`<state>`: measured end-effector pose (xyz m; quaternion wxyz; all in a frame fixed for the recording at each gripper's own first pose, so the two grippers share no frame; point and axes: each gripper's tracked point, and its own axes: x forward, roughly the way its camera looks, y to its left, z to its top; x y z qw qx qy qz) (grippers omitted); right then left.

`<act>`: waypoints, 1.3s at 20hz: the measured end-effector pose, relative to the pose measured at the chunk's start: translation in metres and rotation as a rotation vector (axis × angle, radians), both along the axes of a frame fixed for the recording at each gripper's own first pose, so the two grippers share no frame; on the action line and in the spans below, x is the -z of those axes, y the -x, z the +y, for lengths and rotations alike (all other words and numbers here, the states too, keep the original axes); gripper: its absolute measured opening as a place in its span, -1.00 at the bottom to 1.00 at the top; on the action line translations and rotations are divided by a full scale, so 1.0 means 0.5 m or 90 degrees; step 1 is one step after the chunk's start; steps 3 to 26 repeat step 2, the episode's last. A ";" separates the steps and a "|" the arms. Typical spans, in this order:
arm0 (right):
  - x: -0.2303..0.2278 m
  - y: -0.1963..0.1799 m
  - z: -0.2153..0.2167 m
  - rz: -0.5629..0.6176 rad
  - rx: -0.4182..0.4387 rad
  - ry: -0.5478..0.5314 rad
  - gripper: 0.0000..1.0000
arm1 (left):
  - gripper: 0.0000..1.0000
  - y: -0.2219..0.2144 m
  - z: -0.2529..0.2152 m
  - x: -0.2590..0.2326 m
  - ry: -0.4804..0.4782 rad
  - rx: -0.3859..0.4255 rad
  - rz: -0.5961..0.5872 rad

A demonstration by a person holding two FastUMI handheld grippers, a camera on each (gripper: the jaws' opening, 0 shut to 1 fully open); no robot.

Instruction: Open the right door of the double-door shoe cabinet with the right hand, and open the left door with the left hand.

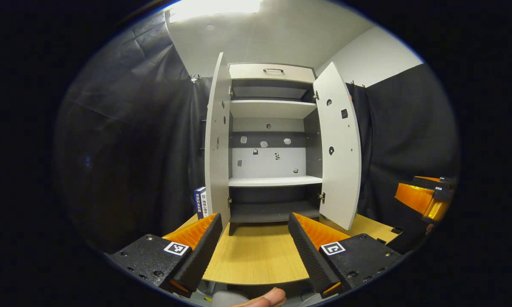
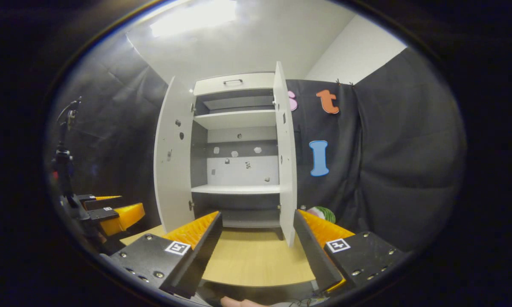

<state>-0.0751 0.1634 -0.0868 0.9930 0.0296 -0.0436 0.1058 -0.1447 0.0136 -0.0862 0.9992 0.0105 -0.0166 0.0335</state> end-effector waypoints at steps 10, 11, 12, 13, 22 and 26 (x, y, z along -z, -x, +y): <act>0.002 0.001 -0.003 0.000 0.002 -0.005 0.99 | 0.93 -0.001 -0.004 0.002 0.003 0.008 -0.001; 0.002 0.001 -0.003 0.000 0.002 -0.005 0.99 | 0.93 -0.001 -0.004 0.002 0.003 0.008 -0.001; 0.002 0.001 -0.003 0.000 0.002 -0.005 0.99 | 0.93 -0.001 -0.004 0.002 0.003 0.008 -0.001; 0.002 0.001 -0.003 0.000 0.002 -0.005 0.99 | 0.93 -0.001 -0.004 0.002 0.003 0.008 -0.001; 0.002 0.001 -0.003 0.000 0.002 -0.005 0.99 | 0.93 -0.001 -0.004 0.002 0.003 0.008 -0.001; 0.002 0.001 -0.003 0.000 0.002 -0.005 0.99 | 0.93 -0.001 -0.004 0.002 0.003 0.008 -0.001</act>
